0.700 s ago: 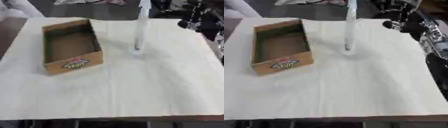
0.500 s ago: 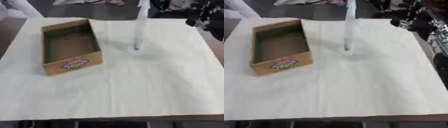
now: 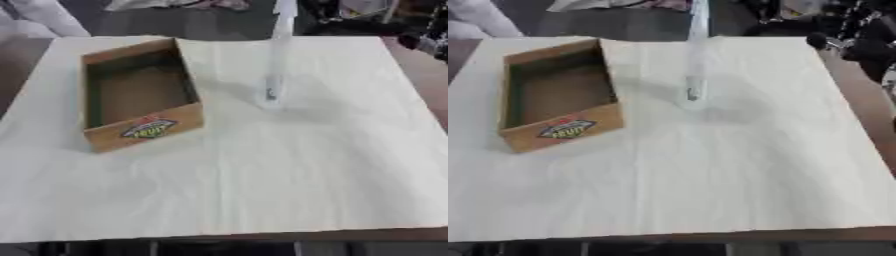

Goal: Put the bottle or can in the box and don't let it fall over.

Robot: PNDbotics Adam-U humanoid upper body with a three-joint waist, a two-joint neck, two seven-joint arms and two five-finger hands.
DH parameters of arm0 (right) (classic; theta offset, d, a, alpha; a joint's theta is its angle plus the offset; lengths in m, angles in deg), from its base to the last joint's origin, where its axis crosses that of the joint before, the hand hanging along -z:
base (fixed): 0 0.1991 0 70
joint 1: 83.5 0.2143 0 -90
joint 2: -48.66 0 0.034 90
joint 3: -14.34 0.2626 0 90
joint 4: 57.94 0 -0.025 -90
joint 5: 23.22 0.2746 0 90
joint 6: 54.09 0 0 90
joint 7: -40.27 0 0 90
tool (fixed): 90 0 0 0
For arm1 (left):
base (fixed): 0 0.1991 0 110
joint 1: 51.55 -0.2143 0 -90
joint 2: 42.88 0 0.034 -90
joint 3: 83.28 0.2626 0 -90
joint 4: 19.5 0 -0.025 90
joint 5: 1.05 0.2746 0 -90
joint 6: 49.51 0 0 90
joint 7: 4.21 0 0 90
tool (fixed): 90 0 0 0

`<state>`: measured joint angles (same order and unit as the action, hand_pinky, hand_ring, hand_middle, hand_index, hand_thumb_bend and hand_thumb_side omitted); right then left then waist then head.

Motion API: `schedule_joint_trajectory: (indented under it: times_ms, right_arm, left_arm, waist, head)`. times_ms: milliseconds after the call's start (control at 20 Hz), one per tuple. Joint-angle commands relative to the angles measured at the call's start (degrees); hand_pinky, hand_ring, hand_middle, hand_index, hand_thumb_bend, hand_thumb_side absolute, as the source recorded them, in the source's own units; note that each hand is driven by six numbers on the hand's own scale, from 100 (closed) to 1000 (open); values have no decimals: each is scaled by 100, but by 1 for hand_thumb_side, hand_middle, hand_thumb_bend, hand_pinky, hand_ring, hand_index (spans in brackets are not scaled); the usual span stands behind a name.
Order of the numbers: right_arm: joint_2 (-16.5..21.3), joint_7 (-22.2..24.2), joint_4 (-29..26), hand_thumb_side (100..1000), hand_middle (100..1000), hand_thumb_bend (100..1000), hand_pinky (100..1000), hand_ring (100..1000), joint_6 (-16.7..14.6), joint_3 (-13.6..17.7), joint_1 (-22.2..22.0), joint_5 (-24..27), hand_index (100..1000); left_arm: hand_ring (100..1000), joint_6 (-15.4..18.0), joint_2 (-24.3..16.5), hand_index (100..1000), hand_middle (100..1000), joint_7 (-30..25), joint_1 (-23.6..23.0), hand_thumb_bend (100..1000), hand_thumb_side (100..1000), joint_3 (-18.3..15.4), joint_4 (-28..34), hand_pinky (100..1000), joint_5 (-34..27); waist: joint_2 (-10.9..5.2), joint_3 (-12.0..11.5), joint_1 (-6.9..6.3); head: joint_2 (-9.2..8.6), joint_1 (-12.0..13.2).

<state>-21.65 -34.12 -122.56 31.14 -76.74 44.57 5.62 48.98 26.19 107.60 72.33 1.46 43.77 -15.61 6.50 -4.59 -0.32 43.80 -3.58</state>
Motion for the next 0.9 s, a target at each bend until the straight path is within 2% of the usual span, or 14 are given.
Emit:
schedule_joint_trajectory:
  times_ms: [50,450,900]
  right_arm:
    - [-21,74,123,118,856,643,933,907,-1,40,239,-192,961]
    - [-275,342,246,135,857,648,934,907,54,-154,388,-517,962]
    - [-818,691,329,142,857,655,934,907,180,-465,582,-805,963]
  left_arm:
    - [835,9,-314,866,790,32,57,1000,678,-84,117,730,-33]
    - [834,10,-280,865,790,47,57,1000,678,-90,118,729,-59]
    - [833,11,-184,864,789,28,108,1000,678,-69,136,729,-75]
  waist:
    - [-52,8,-17]
    - [-59,-11,-15]
    - [-53,-54,-27]
  head:
    - [32,30]
    - [32,35]
    - [32,-8]
